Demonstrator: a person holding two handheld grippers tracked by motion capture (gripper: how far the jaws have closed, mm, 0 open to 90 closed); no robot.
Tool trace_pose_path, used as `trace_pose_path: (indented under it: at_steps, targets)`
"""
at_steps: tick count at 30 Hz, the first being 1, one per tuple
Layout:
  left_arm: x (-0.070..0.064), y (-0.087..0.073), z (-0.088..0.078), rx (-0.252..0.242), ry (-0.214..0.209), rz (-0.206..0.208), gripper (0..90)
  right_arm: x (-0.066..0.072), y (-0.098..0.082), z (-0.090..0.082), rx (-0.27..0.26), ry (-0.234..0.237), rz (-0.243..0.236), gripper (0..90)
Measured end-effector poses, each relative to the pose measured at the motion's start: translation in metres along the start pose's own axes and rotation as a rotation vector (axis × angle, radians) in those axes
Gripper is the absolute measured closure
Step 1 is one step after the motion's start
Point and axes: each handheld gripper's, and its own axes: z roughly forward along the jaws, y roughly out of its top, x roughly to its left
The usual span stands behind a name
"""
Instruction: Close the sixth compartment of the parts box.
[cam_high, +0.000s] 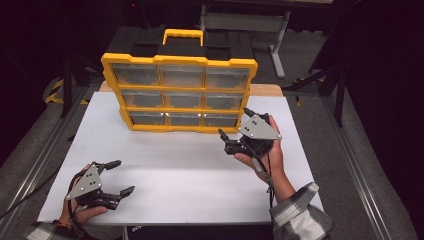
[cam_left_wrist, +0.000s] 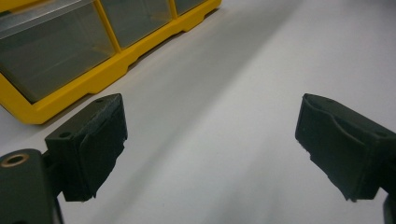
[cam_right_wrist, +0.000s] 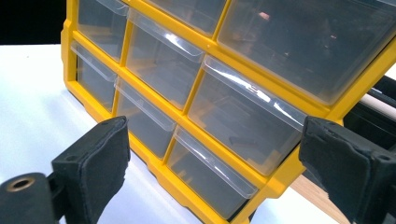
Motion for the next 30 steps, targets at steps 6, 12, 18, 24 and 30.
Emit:
trace_pose_path:
  at_steps: [6,12,18,24,30]
  targets:
    - [0.000,0.000,-0.001,0.000,0.001,0.000,10.1,0.002,-0.002,-0.004,0.002,0.004,-0.005,9.8]
    - [0.001,0.000,-0.001,-0.001,0.003,0.002,10.1,0.003,-0.007,-0.009,0.007,0.006,-0.007,9.8]
    - [0.000,0.000,-0.001,-0.003,0.003,0.003,10.1,0.004,-0.011,-0.013,0.004,-0.006,-0.023,9.8]
    - [0.000,0.000,0.000,0.000,0.002,0.001,10.1,0.006,-0.012,-0.017,0.002,-0.002,-0.030,9.8]
    - [0.000,0.000,-0.001,0.000,0.002,0.000,10.1,0.009,-0.014,-0.021,0.000,-0.001,-0.043,9.7]
